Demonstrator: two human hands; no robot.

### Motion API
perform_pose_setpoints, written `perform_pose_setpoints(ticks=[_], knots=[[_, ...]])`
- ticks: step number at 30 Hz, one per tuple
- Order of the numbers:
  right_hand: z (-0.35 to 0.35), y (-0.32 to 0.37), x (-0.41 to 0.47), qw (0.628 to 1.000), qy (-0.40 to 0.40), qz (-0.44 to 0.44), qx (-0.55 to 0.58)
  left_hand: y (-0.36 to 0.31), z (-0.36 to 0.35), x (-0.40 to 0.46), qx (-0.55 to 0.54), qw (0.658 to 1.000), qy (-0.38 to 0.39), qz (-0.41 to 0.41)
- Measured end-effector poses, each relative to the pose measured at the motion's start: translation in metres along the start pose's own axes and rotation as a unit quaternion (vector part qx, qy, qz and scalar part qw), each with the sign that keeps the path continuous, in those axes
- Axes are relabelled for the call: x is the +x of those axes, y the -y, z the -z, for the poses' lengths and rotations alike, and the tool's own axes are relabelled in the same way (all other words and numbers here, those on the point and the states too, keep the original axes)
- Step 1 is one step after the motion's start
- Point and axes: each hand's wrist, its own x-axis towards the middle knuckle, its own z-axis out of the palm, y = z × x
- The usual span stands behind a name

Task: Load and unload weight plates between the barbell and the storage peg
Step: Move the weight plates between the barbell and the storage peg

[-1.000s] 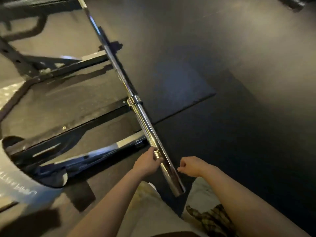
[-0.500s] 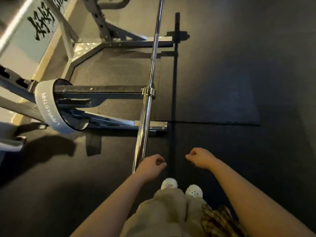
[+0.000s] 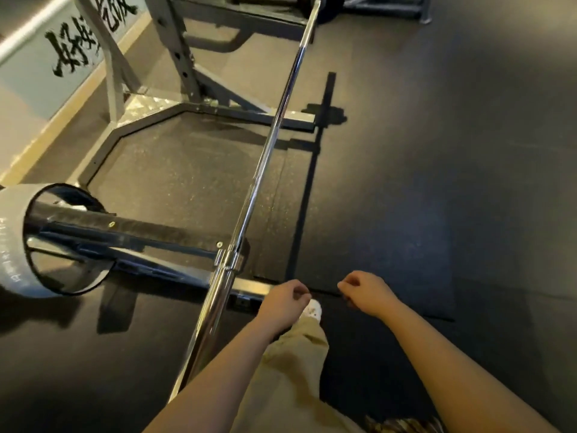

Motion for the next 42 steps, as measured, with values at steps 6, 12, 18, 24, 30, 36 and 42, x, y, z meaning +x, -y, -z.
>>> perform_pose_setpoints(ticks=[6,12,18,24,30,36,42], knots=[[0.12,0.042,0.076,0.999,-0.034,-0.01,-0.005,-0.103,0.055,0.105,0.014,0.999,0.001,-0.04],[0.208,0.09,0.174,0.999,0.012,0.021,0.027,-0.143,0.119,0.199,-0.069,0.997,-0.016,-0.015],[0.304,0.123,0.316,0.996,0.065,0.065,0.016,-0.199,0.151,0.315,-0.117,0.99,-0.055,0.058],[0.428,0.157,0.409,0.993,0.102,0.054,0.003,-0.312,0.191,0.412,-0.127,0.985,-0.088,0.08],[0.513,0.199,0.475,0.991,0.104,0.079,0.029,-0.386,0.233,0.499,-0.166,0.969,-0.15,0.103],[0.598,0.223,0.549,0.994,0.088,0.062,0.034,-0.431,0.258,0.612,-0.194,0.963,-0.131,0.135],[0.694,0.243,0.661,0.999,0.038,-0.019,0.027,-0.493,0.333,0.744,-0.232,0.966,-0.084,0.078]])
